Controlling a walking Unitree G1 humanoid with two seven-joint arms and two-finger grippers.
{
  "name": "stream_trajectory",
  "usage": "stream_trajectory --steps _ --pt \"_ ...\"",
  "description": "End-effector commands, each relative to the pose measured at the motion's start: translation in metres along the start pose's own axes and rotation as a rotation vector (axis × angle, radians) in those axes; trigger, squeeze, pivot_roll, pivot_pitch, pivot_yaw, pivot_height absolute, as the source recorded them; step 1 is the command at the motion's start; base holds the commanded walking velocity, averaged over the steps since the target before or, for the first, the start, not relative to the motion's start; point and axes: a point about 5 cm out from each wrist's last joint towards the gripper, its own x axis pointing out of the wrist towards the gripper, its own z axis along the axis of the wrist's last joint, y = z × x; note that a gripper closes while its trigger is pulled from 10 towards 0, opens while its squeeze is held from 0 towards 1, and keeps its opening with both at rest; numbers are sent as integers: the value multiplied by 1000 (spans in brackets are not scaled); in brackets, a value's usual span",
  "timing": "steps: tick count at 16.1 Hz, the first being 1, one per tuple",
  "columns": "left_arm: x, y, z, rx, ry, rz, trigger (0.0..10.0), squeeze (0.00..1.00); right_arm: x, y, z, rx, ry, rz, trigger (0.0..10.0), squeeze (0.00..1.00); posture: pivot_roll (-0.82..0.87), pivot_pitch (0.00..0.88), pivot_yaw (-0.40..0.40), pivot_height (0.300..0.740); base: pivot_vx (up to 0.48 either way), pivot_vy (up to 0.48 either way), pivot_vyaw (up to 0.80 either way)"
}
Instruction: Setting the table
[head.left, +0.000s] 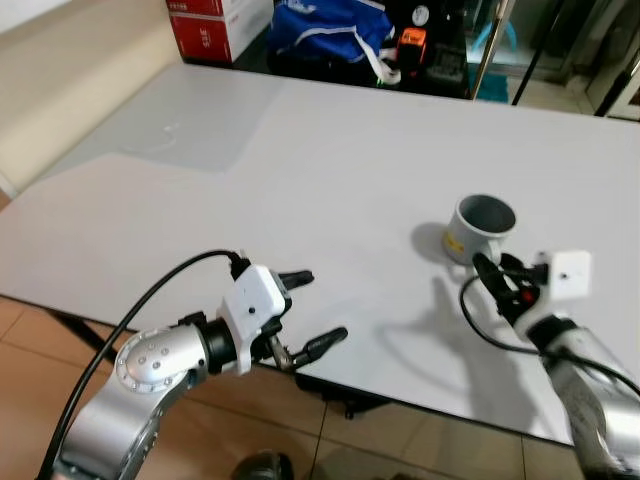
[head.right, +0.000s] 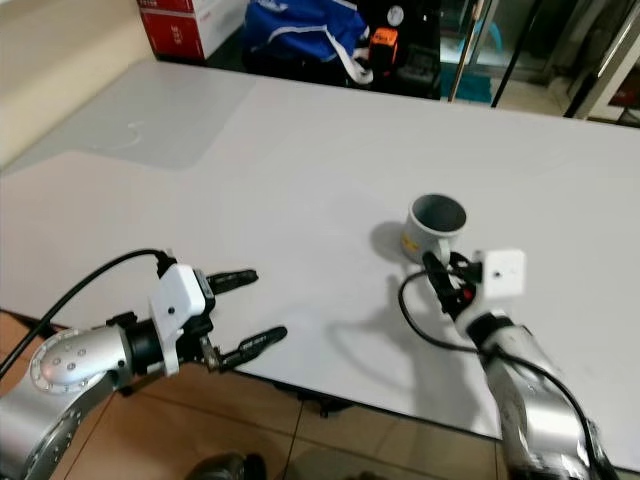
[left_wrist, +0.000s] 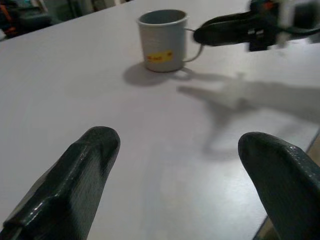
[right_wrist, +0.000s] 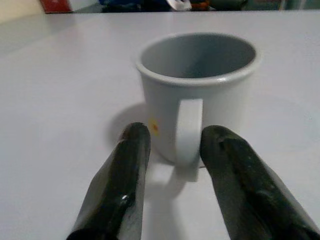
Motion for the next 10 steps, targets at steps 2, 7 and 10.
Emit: stream_trajectory --steps 2,7,10 --pt "-5 3 8 34 -27 35 10000 0 -27 1 30 -15 -62 16 10000 0 35 55 7 740 0 0 0" --pt "4 17 18 43 -53 244 10000 0 -42 29 85 45 -251 123 10000 0 -3 17 28 740 0 170 0" --pt "20 31 19 67 -30 410 10000 0 -16 68 61 253 -201 57 10000 0 11 14 8 740 0 480 0"
